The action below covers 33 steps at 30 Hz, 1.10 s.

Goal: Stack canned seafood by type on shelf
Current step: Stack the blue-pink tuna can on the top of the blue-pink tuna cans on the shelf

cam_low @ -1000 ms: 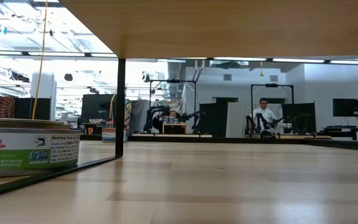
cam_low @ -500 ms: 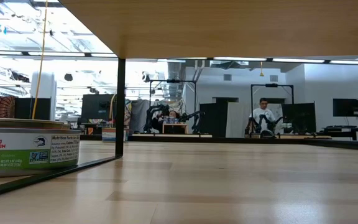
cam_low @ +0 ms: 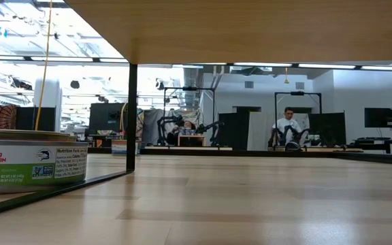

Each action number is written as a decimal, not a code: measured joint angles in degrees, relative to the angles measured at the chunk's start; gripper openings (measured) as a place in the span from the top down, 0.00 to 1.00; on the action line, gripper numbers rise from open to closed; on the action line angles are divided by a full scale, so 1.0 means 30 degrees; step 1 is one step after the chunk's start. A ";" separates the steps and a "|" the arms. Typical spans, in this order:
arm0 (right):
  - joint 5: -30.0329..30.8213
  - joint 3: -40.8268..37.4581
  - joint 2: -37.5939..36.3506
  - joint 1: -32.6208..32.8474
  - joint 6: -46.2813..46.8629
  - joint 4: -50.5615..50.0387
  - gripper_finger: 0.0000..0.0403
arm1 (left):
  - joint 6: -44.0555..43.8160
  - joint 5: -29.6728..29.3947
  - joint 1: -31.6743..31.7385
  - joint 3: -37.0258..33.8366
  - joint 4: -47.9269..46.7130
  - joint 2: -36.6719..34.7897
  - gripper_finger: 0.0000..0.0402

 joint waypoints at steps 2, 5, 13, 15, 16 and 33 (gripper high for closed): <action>0.1427 0.0000 -0.0061 -0.1009 -0.1498 0.0102 0.31 | -0.1131 0.0357 0.0554 0.0000 -0.1590 -0.0021 0.20; 0.4132 0.0000 -0.0012 -0.2196 -0.3542 0.0584 0.31 | -0.2288 0.0375 0.1238 -0.0007 -0.3378 -0.0021 0.20; 1.0143 0.0005 0.1265 -0.3688 -0.8578 0.2047 0.31 | -0.4351 0.0430 0.3585 -0.0007 -0.8207 -0.0061 0.22; 1.0141 0.0000 0.1862 -0.3942 -1.0090 0.2118 0.31 | -0.5164 0.0623 0.4522 -0.0067 -0.9697 -0.0173 0.24; 1.0134 -0.0098 0.2153 -0.4071 -1.0753 0.2176 0.31 | -0.5427 0.0949 0.5072 -0.0182 -0.9975 -0.0223 0.26; 0.9086 -0.5464 0.2376 -0.7733 -1.3354 1.4408 0.31 | -0.2539 0.3874 1.4600 -1.0025 -0.4788 -0.5955 0.39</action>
